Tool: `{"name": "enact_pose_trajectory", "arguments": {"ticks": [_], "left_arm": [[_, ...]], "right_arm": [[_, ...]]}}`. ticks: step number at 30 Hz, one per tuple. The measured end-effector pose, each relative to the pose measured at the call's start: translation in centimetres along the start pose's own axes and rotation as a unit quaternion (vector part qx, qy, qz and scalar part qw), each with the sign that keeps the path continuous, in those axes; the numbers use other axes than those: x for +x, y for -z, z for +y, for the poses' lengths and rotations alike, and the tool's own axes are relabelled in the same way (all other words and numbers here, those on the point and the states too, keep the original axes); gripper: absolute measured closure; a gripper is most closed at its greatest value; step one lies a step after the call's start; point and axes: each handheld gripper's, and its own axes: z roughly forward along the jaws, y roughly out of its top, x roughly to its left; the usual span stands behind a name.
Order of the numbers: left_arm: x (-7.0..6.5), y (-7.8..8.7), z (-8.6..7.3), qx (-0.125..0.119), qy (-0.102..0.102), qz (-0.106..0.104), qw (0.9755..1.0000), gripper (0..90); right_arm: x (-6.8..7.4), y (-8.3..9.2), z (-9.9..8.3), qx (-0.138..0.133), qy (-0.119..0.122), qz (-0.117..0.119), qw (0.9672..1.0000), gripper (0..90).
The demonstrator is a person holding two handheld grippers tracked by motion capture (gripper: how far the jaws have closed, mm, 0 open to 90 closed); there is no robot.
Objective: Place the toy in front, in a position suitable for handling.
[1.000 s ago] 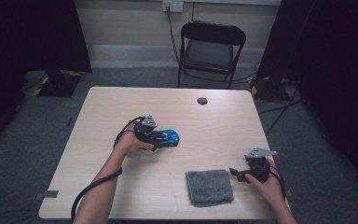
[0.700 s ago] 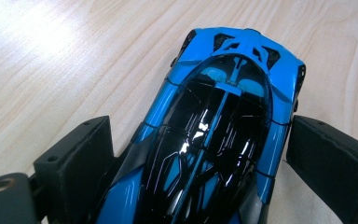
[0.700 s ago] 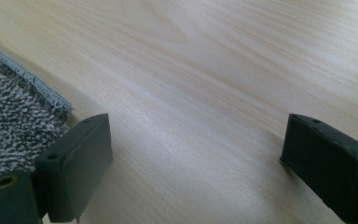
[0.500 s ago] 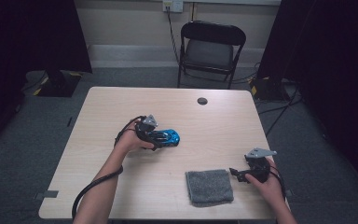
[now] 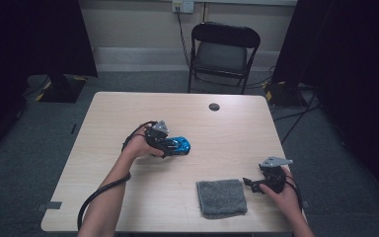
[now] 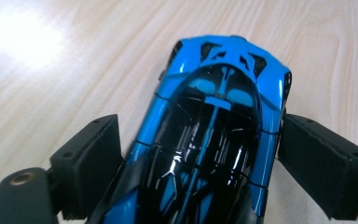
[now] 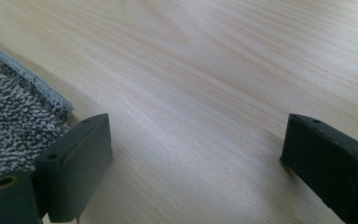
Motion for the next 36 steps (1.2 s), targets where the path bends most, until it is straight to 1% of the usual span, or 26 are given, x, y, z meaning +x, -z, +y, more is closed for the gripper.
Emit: {"name": "enact_pose_trajectory", "arguments": {"ticks": [1, 4, 5, 6, 7, 10, 13, 14, 15, 16, 17, 19, 21, 22, 23, 24, 25, 26, 28, 29, 31, 33, 34, 36], "left_arm": [[0.0, 0.0, 0.0, 0.000, 0.000, 0.000, 1.0000, 12.0], [0.0, -0.3, -0.3, -0.004, 0.008, 0.001, 1.0000, 10.6], [0.0, -0.3, -0.3, 0.000, 0.009, 0.002, 1.0000, 9.9], [0.0, -0.4, -0.3, 0.004, 0.009, 0.003, 0.9999, 9.3], [0.0, -0.4, -0.3, 0.009, 0.003, 0.004, 0.9999, 8.9], [0.1, -0.4, -0.4, 0.014, 0.003, 0.003, 0.9999, 8.8], [0.0, -0.5, -0.5, 0.007, 0.006, 0.005, 0.9999, 9.2], [0.0, -0.5, -0.5, 0.007, 0.002, 0.005, 1.0000, 9.3], [0.0, -0.3, -0.5, 0.006, -0.002, 0.008, 1.0000, 10.0], [0.1, -0.2, -0.5, 0.010, 0.000, 0.008, 0.9999, 14.6], [0.0, -0.3, -0.4, 0.009, 0.007, 0.011, 0.9999, 15.3], [0.0, -0.1, -0.2, 0.019, -0.005, 0.008, 0.9998, 16.8], [-0.2, -0.1, -0.1, 0.016, -0.007, 0.009, 0.9998, 18.7], [-0.2, 0.0, -0.1, 0.019, -0.009, 0.009, 0.9997, 20.1], [-0.3, 0.2, 0.0, 0.018, -0.008, 0.013, 0.9997, 22.9], [-0.2, 0.4, 0.1, 0.026, 0.001, 0.021, 0.9995, 24.6], [-0.2, 0.4, 0.0, 0.023, 0.019, 0.025, 0.9992, 26.0], [0.0, 0.6, -0.2, 0.023, 0.029, 0.022, 0.9991, 26.4], [0.1, 0.7, -0.3, 0.022, 0.030, 0.022, 0.9991, 26.8], [-0.2, 0.8, -0.2, 0.025, 0.041, 0.035, 0.9982, 26.9], [-0.3, 0.8, -0.3, 0.021, 0.058, 0.039, 0.9973, 27.0], [-0.3, 0.9, -0.2, 0.022, 0.074, 0.052, 0.9957, 27.1], [-0.3, 1.0, -0.2, 0.023, 0.078, 0.059, 0.9950, 27.1], [-0.4, 1.3, 0.0, 0.016, 0.085, 0.066, 0.9941, 27.2]], "right_arm": [[0.0, 0.0, 0.0, 0.000, 0.000, 0.000, 1.0000, 7.5], [0.0, 0.0, 0.0, 0.000, 0.000, 0.000, 1.0000, 7.5], [0.0, 0.0, 0.0, 0.000, 0.000, 0.000, 1.0000, 7.5], [0.0, 0.0, 0.0, 0.000, 0.000, 0.000, 1.0000, 7.5], [0.0, 0.0, 0.0, 0.000, 0.000, 0.000, 1.0000, 7.5], [0.0, 0.0, 0.0, 0.000, 0.000, 0.000, 1.0000, 7.5], [0.0, 0.0, 0.0, 0.000, 0.000, 0.000, 1.0000, 7.5], [0.0, 0.0, 0.0, 0.000, 0.000, 0.000, 1.0000, 7.5], [0.0, 0.0, 0.0, 0.000, 0.000, 0.000, 1.0000, 7.5], [0.0, 0.0, 0.0, 0.000, 0.000, 0.000, 1.0000, 7.6], [0.0, 0.0, 0.0, 0.000, 0.000, 0.001, 1.0000, 7.6], [0.0, 0.0, 0.0, 0.000, 0.000, 0.001, 1.0000, 7.5], [0.0, 0.0, 0.0, 0.000, 0.000, 0.001, 1.0000, 7.5], [0.0, 0.0, 0.0, 0.000, 0.000, 0.001, 1.0000, 7.5], [0.0, 0.0, 0.0, 0.000, 0.000, 0.001, 1.0000, 7.5], [0.0, 0.0, 0.0, 0.000, 0.000, 0.001, 1.0000, 7.6], [0.0, 0.0, 0.0, 0.000, 0.000, 0.001, 1.0000, 7.5], [0.0, 0.0, 0.0, 0.000, 0.000, 0.001, 1.0000, 7.5], [0.0, 0.0, 0.0, 0.000, 0.000, 0.001, 1.0000, 7.6], [0.0, 0.0, 0.0, 0.000, 0.000, 0.001, 1.0000, 7.5], [0.0, 0.0, 0.0, 0.000, 0.001, 0.002, 1.0000, 7.6], [0.0, 0.0, 0.0, 0.000, 0.001, 0.002, 1.0000, 7.5], [0.0, 0.0, 0.0, 0.000, 0.001, 0.002, 1.0000, 7.5], [0.0, 0.0, 0.0, 0.000, 0.001, 0.002, 1.0000, 7.6]]}}
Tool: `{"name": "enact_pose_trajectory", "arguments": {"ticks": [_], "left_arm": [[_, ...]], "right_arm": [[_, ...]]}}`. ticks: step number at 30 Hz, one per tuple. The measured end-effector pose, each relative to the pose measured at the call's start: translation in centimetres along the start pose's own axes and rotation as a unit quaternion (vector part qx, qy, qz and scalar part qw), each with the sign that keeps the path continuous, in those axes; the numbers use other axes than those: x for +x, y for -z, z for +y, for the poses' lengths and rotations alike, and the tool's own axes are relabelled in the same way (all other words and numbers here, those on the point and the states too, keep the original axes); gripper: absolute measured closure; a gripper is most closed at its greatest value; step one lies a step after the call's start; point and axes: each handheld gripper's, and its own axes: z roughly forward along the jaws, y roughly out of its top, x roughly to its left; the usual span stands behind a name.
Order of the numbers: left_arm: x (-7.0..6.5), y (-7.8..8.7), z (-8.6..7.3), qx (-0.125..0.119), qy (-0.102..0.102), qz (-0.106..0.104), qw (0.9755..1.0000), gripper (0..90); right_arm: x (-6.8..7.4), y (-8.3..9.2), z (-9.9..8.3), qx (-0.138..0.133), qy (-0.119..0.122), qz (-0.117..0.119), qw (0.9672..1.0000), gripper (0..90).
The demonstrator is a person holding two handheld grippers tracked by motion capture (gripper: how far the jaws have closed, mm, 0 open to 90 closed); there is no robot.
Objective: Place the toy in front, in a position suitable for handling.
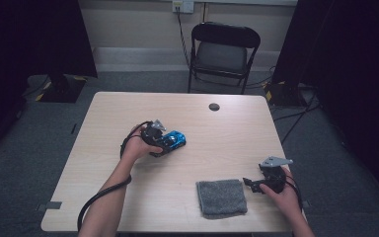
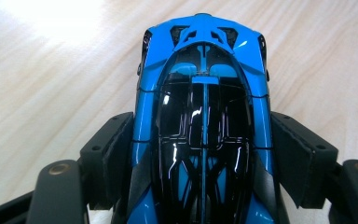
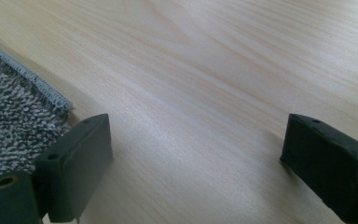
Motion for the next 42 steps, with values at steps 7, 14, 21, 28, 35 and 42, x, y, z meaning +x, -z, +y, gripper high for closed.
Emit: {"name": "enact_pose_trajectory", "arguments": {"ticks": [7, 14, 21, 28, 35, 42], "left_arm": [[-0.5, 0.9, 0.7, -0.017, 0.026, 0.039, 0.9988, 27.4], [-1.8, 0.7, 0.7, -0.006, 0.046, 0.072, 0.9963, 27.4], [-3.0, -0.5, 0.4, -0.009, 0.055, 0.096, 0.9938, 27.4], [-3.5, -1.1, 0.3, -0.012, 0.081, 0.105, 0.9911, 27.4], [-3.5, -1.2, -0.1, -0.018, 0.095, 0.102, 0.9901, 27.3], [-3.5, -1.2, -0.1, -0.018, 0.095, 0.105, 0.9898, 27.1]], "right_arm": [[0.0, 0.0, 0.0, 0.000, 0.001, 0.001, 1.0000, 7.5], [0.0, 0.0, 0.0, 0.000, 0.001, 0.001, 1.0000, 7.5], [0.0, 0.0, 0.0, 0.000, 0.001, 0.001, 1.0000, 7.5], [0.0, 0.0, 0.0, 0.000, 0.001, 0.001, 1.0000, 7.5], [0.0, 0.0, 0.0, 0.000, 0.001, 0.001, 1.0000, 7.5], [0.0, 0.0, 0.0, 0.000, 0.001, 0.001, 1.0000, 7.5]]}}
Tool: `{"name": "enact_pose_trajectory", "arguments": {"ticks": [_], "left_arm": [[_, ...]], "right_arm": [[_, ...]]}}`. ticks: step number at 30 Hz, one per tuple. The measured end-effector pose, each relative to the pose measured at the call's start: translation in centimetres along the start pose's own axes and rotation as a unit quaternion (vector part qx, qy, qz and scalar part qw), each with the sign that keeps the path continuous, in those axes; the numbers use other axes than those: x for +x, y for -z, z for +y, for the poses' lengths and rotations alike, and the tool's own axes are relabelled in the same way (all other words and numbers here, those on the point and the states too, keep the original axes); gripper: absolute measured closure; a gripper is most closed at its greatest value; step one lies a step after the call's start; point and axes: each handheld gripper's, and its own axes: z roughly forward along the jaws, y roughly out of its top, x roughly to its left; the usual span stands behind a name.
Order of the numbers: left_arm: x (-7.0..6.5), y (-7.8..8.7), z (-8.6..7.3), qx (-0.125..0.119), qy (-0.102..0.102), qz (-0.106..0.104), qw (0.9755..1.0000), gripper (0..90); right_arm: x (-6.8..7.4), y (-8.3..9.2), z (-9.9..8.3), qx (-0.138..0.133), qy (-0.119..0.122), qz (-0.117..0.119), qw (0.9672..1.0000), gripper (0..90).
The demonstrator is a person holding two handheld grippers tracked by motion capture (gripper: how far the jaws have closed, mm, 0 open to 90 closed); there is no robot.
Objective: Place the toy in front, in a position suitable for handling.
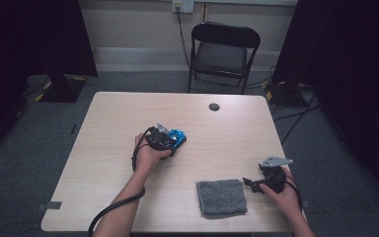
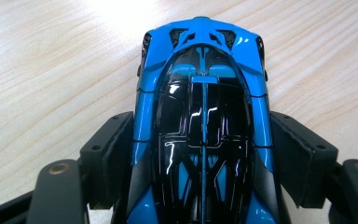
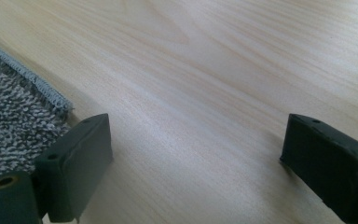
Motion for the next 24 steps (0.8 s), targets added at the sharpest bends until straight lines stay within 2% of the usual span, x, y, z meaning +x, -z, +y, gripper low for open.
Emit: {"name": "enact_pose_trajectory", "arguments": {"ticks": [7, 10, 15, 18, 20, 24], "left_arm": [[0.3, 0.2, -0.2, 0.001, -0.008, -0.007, 0.9999, 26.5], [0.4, 0.7, -0.1, -0.015, -0.005, -0.010, 0.9998, 23.0], [0.8, 1.9, 0.1, -0.020, 0.012, -0.024, 0.9994, 18.2], [0.7, 2.5, -0.4, -0.033, 0.013, -0.026, 0.9990, 17.1], [0.8, 2.8, -0.9, -0.031, 0.006, -0.030, 0.9991, 17.7], [0.9, 3.3, -2.3, -0.033, 0.011, -0.036, 0.9988, 17.4]], "right_arm": [[0.0, 0.0, 0.0, 0.000, 0.000, 0.000, 1.0000, 7.5], [0.0, 0.0, 0.0, 0.000, 0.000, 0.000, 1.0000, 7.5], [0.0, 0.0, 0.0, 0.000, 0.000, 0.000, 1.0000, 7.5], [0.0, 0.0, 0.0, 0.000, 0.000, 0.000, 1.0000, 7.5], [0.0, 0.0, 0.0, 0.000, 0.000, 0.000, 1.0000, 7.5], [0.0, 0.0, 0.0, 0.000, 0.000, 0.000, 1.0000, 7.6]]}}
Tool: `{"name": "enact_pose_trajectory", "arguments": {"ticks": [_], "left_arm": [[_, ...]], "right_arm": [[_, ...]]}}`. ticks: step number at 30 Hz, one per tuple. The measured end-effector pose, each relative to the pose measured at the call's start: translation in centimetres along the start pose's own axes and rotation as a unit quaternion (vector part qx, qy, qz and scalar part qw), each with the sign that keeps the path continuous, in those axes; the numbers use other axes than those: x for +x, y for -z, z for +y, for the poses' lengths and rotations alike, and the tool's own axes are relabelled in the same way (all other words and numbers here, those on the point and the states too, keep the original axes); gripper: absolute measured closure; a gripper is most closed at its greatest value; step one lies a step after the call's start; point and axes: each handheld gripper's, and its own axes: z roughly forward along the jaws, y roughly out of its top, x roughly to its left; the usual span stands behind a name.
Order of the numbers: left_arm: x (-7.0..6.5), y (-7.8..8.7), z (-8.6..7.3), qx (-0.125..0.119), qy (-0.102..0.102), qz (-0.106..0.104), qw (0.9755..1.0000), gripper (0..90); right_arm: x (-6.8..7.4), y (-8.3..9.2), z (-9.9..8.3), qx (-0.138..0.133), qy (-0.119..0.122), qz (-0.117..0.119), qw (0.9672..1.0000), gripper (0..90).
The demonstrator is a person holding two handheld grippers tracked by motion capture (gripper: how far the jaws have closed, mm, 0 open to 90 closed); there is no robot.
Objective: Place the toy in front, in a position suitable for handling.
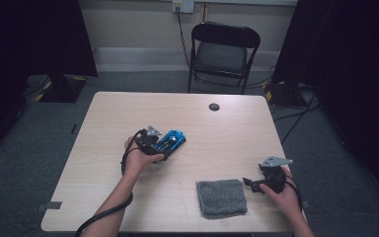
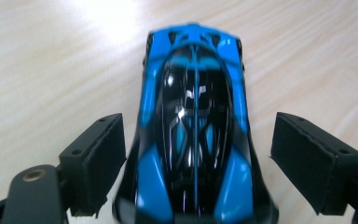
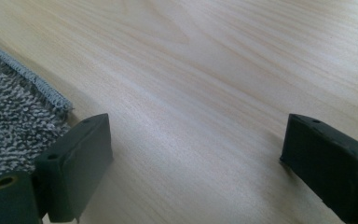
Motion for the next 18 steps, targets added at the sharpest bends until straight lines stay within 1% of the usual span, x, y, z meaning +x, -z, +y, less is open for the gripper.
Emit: {"name": "enact_pose_trajectory", "arguments": {"ticks": [2, 8, 9, 11, 12, 15, 18], "left_arm": [[0.0, 0.2, -0.6, 0.001, -0.004, 0.000, 1.0000, 17.0], [0.4, 0.1, -1.8, -0.007, 0.003, -0.003, 1.0000, 17.8], [0.5, 0.0, -1.9, -0.010, 0.001, -0.001, 1.0000, 17.9], [0.7, -0.2, -2.2, -0.014, 0.005, -0.003, 0.9999, 17.0], [0.8, -0.3, -2.3, -0.018, 0.006, -0.007, 0.9998, 16.3], [0.8, -0.5, -2.4, -0.019, 0.008, -0.013, 0.9997, 16.8], [0.9, -0.5, -2.4, -0.017, 0.005, -0.013, 0.9998, 17.0]], "right_arm": [[0.0, 0.0, 0.0, 0.000, 0.000, 0.000, 1.0000, 7.5], [0.0, 0.0, 0.0, 0.000, 0.000, 0.000, 1.0000, 7.5], [0.0, 0.0, 0.0, 0.000, 0.000, 0.000, 1.0000, 7.5], [0.0, 0.0, 0.0, 0.000, 0.000, 0.000, 1.0000, 7.5], [0.0, 0.0, 0.0, 0.000, 0.000, 0.000, 1.0000, 7.5], [0.0, 0.0, 0.0, 0.000, 0.000, 0.000, 1.0000, 7.5], [0.0, 0.0, 0.0, 0.000, 0.000, 0.000, 1.0000, 7.5]]}}
